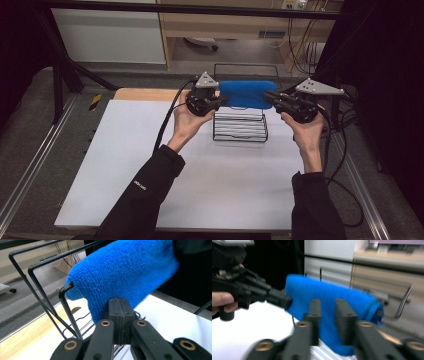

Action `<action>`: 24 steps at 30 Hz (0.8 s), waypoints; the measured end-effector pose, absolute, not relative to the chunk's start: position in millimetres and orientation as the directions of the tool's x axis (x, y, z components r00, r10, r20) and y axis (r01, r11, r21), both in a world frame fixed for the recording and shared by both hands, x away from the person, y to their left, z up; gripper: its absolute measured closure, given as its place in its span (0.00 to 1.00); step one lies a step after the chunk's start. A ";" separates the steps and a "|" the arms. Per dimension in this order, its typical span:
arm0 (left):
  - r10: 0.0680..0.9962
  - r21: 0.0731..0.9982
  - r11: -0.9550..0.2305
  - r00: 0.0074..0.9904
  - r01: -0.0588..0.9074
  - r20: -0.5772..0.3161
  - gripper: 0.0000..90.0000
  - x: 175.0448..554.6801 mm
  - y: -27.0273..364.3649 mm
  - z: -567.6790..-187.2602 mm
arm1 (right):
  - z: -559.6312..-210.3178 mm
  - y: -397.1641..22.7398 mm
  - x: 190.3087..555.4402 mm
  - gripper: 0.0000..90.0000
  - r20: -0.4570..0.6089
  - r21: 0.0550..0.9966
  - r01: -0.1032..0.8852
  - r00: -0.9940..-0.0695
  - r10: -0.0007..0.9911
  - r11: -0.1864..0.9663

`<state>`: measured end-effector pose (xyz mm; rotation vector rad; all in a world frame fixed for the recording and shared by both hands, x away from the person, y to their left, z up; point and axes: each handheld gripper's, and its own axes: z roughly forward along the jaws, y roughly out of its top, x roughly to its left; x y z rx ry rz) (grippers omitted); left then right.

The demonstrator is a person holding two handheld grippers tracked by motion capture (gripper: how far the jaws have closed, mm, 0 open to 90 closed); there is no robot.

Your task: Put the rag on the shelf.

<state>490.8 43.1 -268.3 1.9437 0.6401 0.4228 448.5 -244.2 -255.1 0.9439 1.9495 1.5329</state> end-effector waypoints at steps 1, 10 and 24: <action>0.601 0.900 -0.357 0.799 0.251 0.016 1.00 490.7 43.1 -269.0 | -258.6 -244.8 449.5 0.98 0.050 0.961 0.240 -0.641 0.766 0.138; 0.595 0.902 -0.353 0.803 0.248 0.013 0.99 489.1 48.0 -271.5 | -278.0 -249.6 453.3 0.95 0.062 0.954 0.268 -0.623 0.780 0.138; 0.611 0.892 -0.364 0.792 0.267 0.012 0.66 467.9 85.1 -275.6 | -276.3 -245.1 429.5 0.48 0.092 0.961 0.258 -0.631 0.771 0.096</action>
